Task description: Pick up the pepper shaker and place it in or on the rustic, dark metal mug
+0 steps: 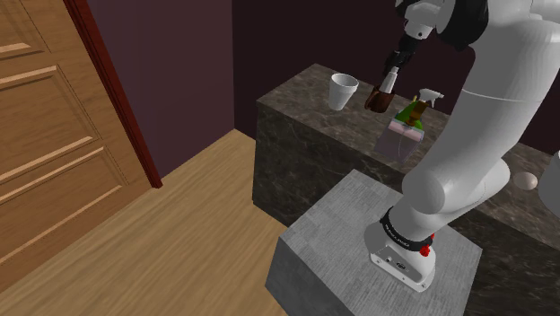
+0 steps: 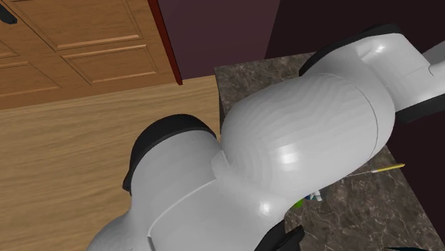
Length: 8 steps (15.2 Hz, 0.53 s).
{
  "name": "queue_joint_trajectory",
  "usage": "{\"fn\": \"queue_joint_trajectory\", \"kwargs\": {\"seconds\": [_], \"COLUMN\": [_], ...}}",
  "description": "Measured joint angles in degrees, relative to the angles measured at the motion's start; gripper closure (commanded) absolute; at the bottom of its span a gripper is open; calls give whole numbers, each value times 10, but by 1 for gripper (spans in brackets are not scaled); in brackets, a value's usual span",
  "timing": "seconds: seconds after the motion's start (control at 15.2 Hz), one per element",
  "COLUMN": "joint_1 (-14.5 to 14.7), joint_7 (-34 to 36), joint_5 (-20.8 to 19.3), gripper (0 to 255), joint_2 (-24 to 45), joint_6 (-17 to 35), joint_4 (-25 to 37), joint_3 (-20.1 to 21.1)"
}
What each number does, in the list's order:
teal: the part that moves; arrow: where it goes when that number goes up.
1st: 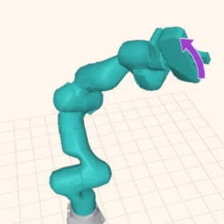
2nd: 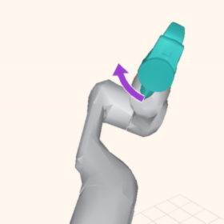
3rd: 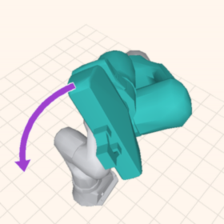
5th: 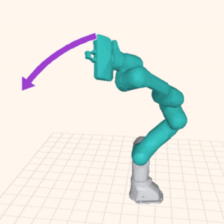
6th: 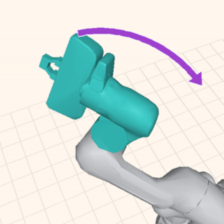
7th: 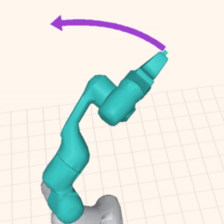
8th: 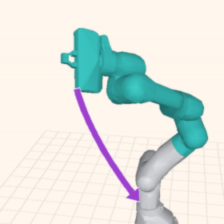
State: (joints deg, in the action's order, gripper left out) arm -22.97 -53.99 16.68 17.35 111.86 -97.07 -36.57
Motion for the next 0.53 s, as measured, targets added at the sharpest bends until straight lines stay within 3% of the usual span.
{"fn": "queue_joint_trajectory", "kwargs": {"seconds": [0.26,0.53], "joint_1": [-2,-3], "joint_7": [7,10], "joint_5": [-11,-14], "gripper": [0,0], "joint_2": [-13,-15], "joint_6": [-49,-65], "joint_4": [38,53], "joint_3": [-6,-7]}}
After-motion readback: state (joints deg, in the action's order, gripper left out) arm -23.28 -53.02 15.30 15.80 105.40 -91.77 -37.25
